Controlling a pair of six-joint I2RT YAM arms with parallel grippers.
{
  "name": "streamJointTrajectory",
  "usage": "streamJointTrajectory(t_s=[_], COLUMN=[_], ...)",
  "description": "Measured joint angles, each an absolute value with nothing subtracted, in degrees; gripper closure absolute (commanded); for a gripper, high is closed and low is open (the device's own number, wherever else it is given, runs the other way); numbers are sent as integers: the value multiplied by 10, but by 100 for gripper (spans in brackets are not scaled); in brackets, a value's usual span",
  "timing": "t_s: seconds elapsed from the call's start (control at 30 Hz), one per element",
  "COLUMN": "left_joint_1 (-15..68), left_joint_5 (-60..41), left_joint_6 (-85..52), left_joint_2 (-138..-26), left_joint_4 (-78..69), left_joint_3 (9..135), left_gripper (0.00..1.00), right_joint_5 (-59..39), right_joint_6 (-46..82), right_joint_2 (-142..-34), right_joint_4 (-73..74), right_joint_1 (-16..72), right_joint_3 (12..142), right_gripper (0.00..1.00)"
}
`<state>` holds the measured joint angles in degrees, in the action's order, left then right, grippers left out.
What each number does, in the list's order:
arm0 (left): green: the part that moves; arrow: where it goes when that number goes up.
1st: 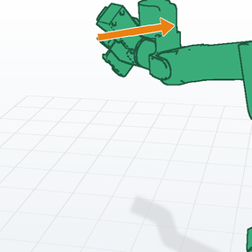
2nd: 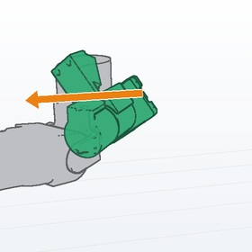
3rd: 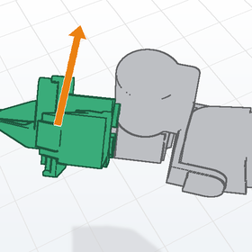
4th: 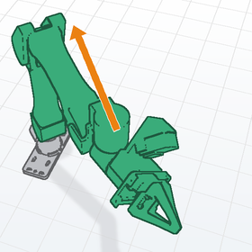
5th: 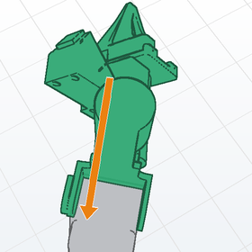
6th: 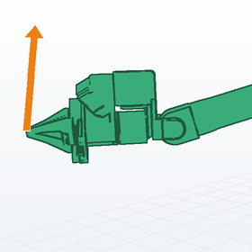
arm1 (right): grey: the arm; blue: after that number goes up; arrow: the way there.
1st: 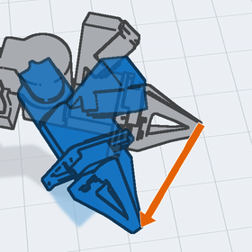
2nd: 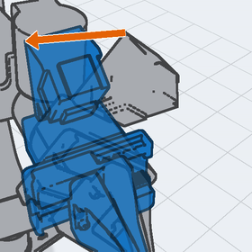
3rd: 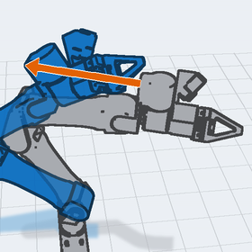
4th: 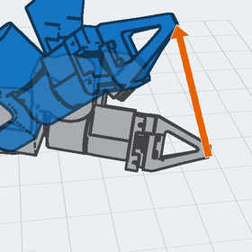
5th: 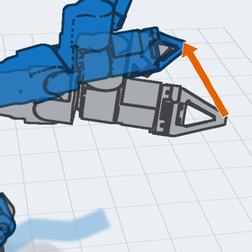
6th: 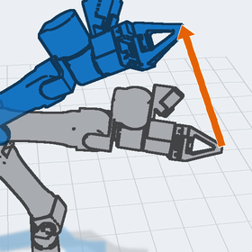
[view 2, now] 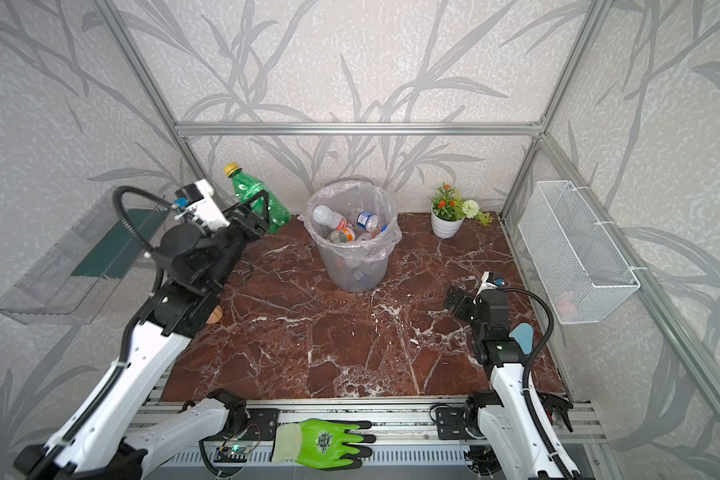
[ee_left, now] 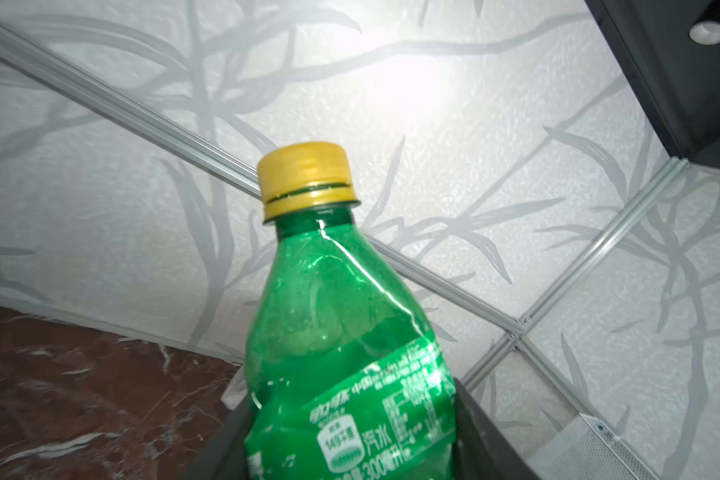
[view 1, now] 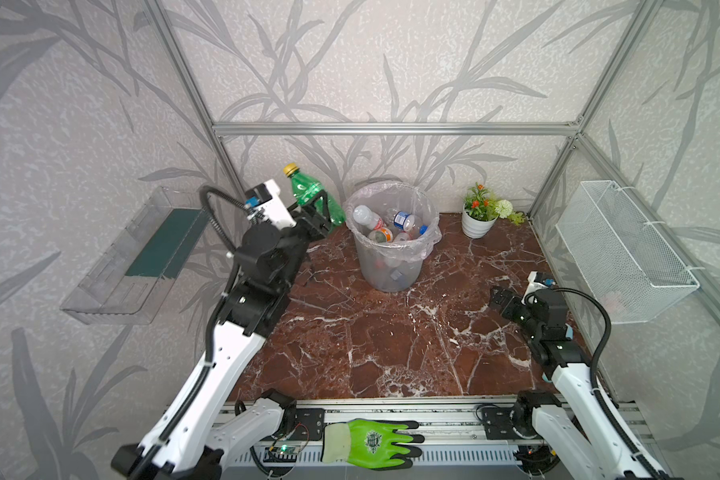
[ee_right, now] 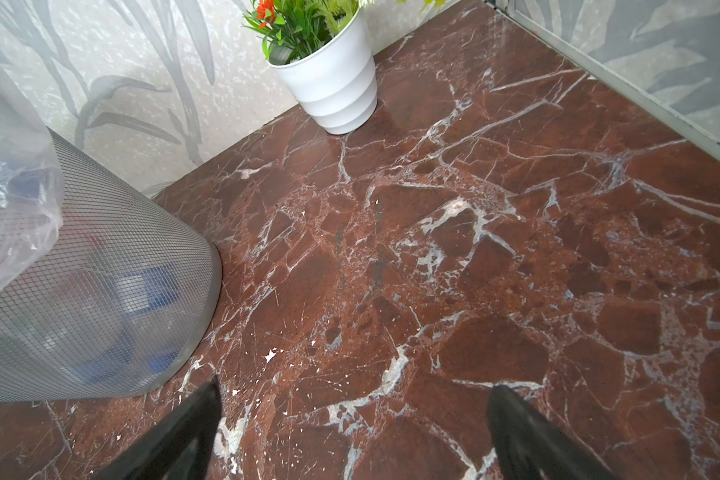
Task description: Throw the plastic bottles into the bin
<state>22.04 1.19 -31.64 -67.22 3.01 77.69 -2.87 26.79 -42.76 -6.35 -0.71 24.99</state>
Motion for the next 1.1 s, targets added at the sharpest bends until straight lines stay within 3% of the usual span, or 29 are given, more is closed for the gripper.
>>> streamJointTrajectory(t_s=[0.07, 0.13, 0.3, 0.63, 1.1], left_joint_1=[226, 233, 243, 243, 243], left_joint_5=[-39, -66, -76, -33, 55], left_joint_6=[-313, -311, -303, -282, -263], left_joint_2=[-774, -845, -873, -732, -681], left_joint_4=[72, 108, 182, 167, 166], left_joint_3=[865, 906, 880, 826, 645], left_gripper=[25, 2, 1, 1, 1], right_joint_5=[-31, -32, -35, -41, -23], right_joint_6=[267, 265, 259, 259, 209], right_joint_2=[-426, -424, -420, -431, -462], right_joint_4=[-66, -71, -83, -81, 10], right_joint_1=[-8, -8, -8, -8, -8], right_joint_3=[251, 255, 261, 261, 221], right_gripper=[0, 0, 1, 0, 1])
